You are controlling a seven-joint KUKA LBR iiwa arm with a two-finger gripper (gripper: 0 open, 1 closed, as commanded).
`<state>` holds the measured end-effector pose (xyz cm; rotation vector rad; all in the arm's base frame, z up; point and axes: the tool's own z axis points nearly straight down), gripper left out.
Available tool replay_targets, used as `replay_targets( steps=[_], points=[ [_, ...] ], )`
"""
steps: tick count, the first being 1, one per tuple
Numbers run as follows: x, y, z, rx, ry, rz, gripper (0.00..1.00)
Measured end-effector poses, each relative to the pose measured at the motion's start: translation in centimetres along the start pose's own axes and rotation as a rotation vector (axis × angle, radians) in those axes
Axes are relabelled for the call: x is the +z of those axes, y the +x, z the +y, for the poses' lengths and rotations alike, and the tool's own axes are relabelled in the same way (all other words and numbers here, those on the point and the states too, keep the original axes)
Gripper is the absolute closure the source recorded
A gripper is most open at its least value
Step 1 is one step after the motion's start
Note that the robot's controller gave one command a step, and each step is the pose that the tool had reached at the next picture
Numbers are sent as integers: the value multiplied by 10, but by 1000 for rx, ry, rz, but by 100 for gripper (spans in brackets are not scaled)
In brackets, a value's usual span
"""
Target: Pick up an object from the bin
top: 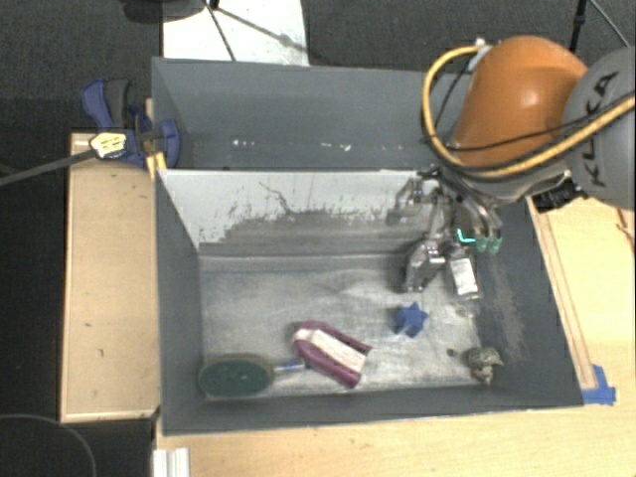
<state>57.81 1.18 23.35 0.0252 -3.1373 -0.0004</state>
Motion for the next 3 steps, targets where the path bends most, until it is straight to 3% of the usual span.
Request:
replay_targets(
  steps=[1, 2, 3],
  points=[
    [164, 55, -41, -83, 1, -13, 0],
    [159, 52, -40, -84, 1, -16, 100],
    [26, 43, -31, -122, 2, -15, 100]
  ],
)
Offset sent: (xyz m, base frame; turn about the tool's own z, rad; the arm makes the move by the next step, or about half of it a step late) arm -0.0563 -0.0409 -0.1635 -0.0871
